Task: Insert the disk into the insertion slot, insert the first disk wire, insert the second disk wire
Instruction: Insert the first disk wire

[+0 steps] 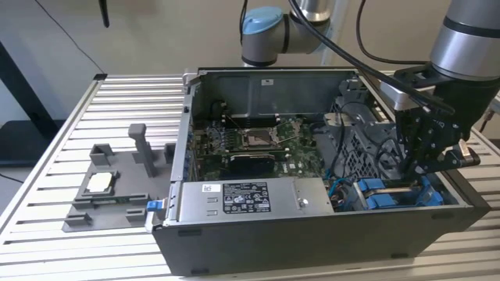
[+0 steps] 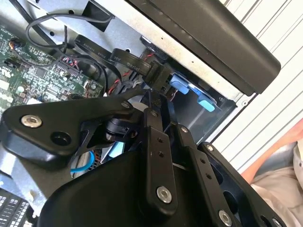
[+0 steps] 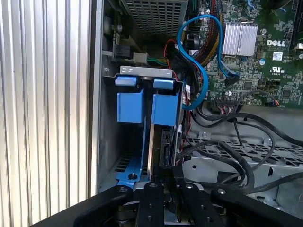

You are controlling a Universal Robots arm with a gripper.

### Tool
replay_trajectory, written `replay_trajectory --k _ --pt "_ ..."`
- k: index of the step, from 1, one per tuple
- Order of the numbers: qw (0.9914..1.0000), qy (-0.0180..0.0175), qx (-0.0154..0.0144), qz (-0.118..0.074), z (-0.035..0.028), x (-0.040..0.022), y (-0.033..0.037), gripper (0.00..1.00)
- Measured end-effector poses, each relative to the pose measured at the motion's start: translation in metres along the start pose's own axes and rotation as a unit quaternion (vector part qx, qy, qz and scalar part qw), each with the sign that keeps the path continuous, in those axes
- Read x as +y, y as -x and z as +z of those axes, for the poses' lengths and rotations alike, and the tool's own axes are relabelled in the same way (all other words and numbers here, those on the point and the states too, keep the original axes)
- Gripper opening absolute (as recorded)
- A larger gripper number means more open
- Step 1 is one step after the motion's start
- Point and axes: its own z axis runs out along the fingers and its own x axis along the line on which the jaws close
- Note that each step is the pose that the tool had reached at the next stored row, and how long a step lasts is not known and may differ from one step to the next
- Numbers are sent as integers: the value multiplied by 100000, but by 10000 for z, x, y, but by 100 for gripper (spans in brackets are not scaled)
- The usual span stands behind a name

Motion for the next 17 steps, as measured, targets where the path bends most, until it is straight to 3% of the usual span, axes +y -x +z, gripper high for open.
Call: replay_trajectory --k 3,4,5,8,9,10,14,15,17 --pt "100000 -9 -203 18 1 -2 -2 19" --pt "99999 -24 -463 44 4 -3 -5 19" --pt "99995 -33 -920 493 20 -1 -37 19" --pt "99995 -20 -813 642 84 5 -34 19" --pt "99992 -25 -1042 682 132 9 -28 20" --pt "99992 -30 -1047 689 111 7 -31 26" --pt "99993 -23 -984 685 -6 -3 -40 26" --pt "99993 -22 -977 682 -123 -13 -48 26" --pt "99993 -21 -977 682 -129 -13 -49 26"
